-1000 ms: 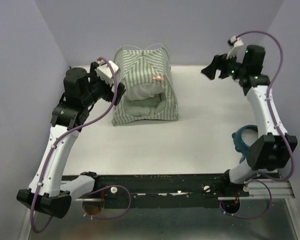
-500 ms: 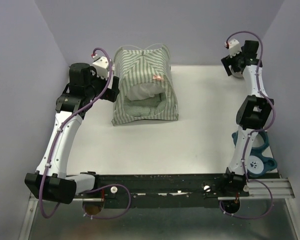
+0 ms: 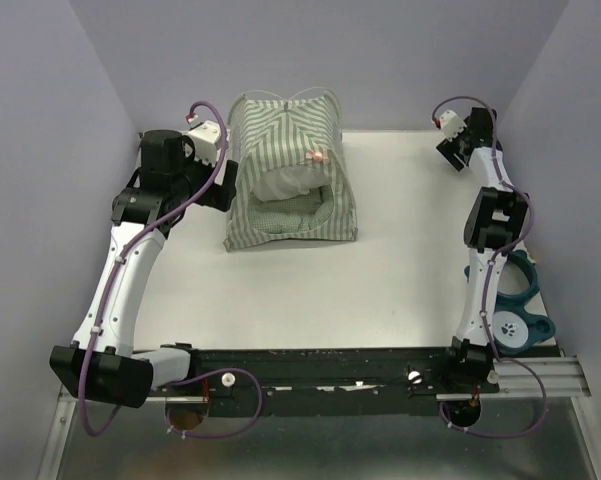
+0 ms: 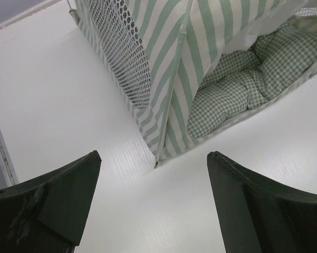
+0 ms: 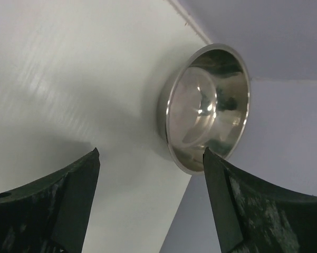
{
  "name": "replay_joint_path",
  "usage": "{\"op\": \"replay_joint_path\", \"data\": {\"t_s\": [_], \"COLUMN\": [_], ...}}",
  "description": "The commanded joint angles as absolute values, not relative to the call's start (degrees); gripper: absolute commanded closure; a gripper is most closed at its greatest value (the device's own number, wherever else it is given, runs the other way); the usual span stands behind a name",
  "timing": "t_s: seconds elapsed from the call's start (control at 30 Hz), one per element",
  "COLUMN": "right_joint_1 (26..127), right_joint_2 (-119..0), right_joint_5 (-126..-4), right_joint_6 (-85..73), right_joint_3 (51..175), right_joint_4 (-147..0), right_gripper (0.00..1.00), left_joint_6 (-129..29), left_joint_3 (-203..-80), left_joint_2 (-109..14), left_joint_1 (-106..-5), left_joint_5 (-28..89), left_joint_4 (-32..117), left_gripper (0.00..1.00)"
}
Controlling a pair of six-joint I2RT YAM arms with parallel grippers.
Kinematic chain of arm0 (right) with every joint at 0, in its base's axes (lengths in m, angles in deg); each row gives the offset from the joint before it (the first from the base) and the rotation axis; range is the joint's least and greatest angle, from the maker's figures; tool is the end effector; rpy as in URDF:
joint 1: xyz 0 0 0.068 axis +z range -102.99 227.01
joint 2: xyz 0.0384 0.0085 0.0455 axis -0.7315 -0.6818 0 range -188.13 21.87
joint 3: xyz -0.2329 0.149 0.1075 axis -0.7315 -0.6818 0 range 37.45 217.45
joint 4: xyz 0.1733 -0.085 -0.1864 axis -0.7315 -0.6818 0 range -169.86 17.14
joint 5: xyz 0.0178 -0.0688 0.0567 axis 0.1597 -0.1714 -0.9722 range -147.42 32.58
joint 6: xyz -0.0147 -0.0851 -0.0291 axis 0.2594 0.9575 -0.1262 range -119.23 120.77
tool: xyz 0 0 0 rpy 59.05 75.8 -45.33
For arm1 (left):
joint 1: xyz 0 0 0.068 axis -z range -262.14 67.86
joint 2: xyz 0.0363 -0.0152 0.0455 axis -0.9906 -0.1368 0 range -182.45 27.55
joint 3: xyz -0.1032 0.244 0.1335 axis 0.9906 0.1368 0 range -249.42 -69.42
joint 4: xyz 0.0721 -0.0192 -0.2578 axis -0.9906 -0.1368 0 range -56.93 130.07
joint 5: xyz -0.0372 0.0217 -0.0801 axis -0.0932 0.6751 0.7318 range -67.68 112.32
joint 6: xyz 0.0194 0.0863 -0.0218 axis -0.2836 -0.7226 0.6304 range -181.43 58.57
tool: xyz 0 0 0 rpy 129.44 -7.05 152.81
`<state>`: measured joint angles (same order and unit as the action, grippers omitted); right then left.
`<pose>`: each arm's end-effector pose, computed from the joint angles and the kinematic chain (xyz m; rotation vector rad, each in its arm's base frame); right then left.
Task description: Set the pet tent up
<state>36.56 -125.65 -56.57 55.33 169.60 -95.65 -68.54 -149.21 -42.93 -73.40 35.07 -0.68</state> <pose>0.6340 -0.1182 0.1632 -0.8608 2.1467 -0.6186 0.2879 -0.0625 0.4053 0.4220 2.0722 -0.2526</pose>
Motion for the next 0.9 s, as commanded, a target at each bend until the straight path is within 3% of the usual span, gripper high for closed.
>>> {"op": "replay_joint_path", "data": {"t_s": [0.0, 0.2, 0.3, 0.43, 0.47, 0.63, 0.87], "right_joint_1": [35.5, 34.62, 34.01, 33.3, 33.22, 33.04, 34.35], "right_joint_2": [-130.52, -135.01, -135.54, -135.45, -135.19, -128.71, -108.86], "right_joint_5": [-52.85, -53.9, -55.39, -55.75, -56.27, -61.97, -72.42], "right_joint_6": [61.4, 65.18, 66.51, 66.51, 66.68, 68.71, 62.12], "right_joint_3": [171.04, 176.66, 177.1, 176.58, 176.14, 165.36, 142.86], "right_joint_4": [-91.24, -86.23, -84.56, -82.98, -82.8, -81.57, -79.11], "right_gripper": [0.16, 0.23, 0.44, 0.95, 0.99, 0.99, 0.99], "left_joint_6": [-69.78, -71.01, -71.89, -72.59, -72.59, -73.03, -72.42], "left_joint_3": [-148.87, -149.22, -150.45, -152.12, -152.47, -153.27, -152.04], "left_joint_2": [-41.44, -41.35, -41.79, -42.23, -42.32, -42.32, -42.15], "left_joint_1": [-73.7, -73.79, -73.7, -73.7, -73.79, -73.79, -73.7], "left_joint_5": [32.34, 31.55, 31.2, 30.49, 30.49, 31.02, 33.65], "left_joint_4": [-3.44, -4.58, -5.37, -5.81, -5.81, -5.99, -4.49], "left_gripper": [0.01, 0.01, 0.01, 0.01, 0.01, 0.01, 0.01]}}
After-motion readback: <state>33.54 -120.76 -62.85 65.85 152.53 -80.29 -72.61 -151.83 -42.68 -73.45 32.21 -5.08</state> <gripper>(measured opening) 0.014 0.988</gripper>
